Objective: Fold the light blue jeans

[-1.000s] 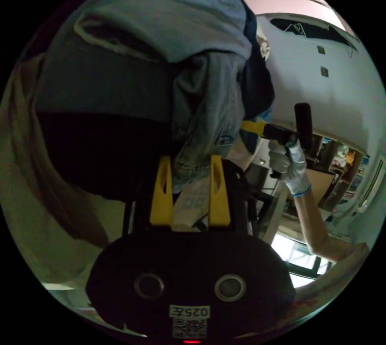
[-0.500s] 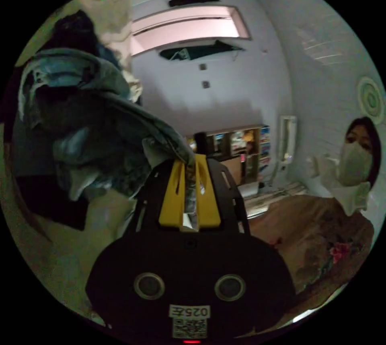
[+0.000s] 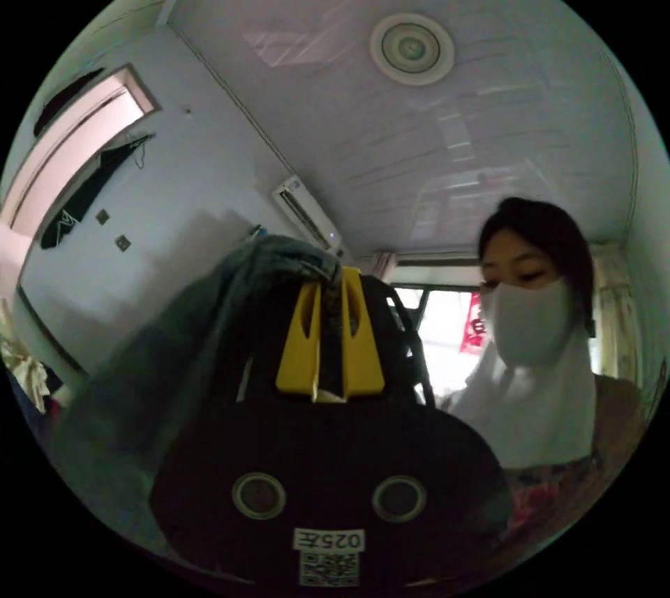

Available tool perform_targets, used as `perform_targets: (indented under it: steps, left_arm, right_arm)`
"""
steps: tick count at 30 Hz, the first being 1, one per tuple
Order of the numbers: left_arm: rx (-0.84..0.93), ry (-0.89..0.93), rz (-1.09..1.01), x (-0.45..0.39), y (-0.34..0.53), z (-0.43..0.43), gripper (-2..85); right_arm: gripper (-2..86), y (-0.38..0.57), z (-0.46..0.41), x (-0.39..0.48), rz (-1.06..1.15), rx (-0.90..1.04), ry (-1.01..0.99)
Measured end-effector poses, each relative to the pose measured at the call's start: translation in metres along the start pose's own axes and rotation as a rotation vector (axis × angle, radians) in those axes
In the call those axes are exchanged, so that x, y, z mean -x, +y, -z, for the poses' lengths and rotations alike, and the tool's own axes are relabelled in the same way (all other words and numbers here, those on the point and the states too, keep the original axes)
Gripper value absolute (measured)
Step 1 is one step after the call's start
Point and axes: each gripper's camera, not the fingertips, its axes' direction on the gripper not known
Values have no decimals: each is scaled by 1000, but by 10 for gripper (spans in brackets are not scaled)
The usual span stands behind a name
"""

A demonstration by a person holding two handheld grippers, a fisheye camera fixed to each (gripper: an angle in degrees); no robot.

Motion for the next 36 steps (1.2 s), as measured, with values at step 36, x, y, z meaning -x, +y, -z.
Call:
perform_targets:
  steps: [36]
  left_arm:
    - [-51,-147,-72,162,295,-106,0]
  right_arm:
    - [42,134,-69,420,501,95,1147]
